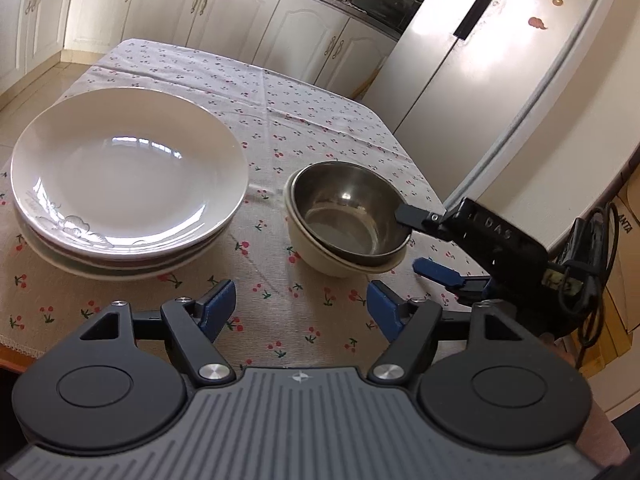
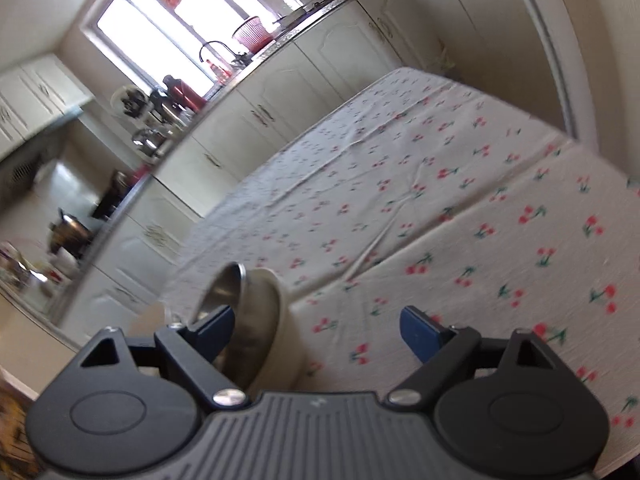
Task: Organize plates and bowls
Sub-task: 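Grasp the rim of the nested bowl stack with the left tool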
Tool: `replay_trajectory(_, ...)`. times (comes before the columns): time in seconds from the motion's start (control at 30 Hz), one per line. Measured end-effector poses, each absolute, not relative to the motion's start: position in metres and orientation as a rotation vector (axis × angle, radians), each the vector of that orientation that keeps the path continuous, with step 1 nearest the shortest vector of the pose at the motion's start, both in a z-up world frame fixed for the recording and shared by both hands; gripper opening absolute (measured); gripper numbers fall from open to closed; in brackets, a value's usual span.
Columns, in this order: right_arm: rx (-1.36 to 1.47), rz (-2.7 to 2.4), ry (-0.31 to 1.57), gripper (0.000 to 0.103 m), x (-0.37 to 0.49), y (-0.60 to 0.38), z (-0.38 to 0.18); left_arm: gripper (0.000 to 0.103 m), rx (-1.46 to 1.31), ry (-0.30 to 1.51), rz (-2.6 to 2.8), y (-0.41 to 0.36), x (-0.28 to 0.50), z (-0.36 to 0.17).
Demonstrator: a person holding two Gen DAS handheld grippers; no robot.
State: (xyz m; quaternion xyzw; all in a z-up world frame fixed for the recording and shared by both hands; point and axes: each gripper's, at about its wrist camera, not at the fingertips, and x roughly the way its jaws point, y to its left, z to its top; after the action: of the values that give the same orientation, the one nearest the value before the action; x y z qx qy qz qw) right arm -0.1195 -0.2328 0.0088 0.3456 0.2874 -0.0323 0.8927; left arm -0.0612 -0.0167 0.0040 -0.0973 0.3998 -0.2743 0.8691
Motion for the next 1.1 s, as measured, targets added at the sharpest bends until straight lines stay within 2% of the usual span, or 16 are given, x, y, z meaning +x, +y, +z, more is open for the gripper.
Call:
replay_trajectory(0.17,0.638,-0.098,0.610,0.091,-0.114,-0.228,0.009,0.089,-0.213,0.854,-0.583,-0.018,-0.056,0.000)
replay_trajectory(0.3,0.689,-0.068,0.612,0.091,-0.114,-0.232,0.012,0.089,-0.212,0.859,-0.592,-0.023,-0.054,0.000)
replay_trajectory(0.43,0.839,0.011,0.571,0.100,-0.122,-0.244,0.018,0.089,-0.206,0.857,-0.599,-0.029,-0.050,-0.001)
replay_trajectory(0.5,0.905,0.066,0.544,0.102,-0.123,-0.249,0.021,0.089,-0.209,0.856,-0.606,-0.034,-0.047,-0.001)
replay_trajectory(0.73,0.888,0.155,0.544,0.102,-0.112,-0.241,0.037,0.088,-0.206,0.833,-0.598,-0.055,-0.034,0.003)
replay_trajectory(1.1,1.025,0.212,0.588,0.102,-0.098,-0.248,0.016,0.087,-0.201,0.817,-0.569,-0.068,-0.021,-0.006)
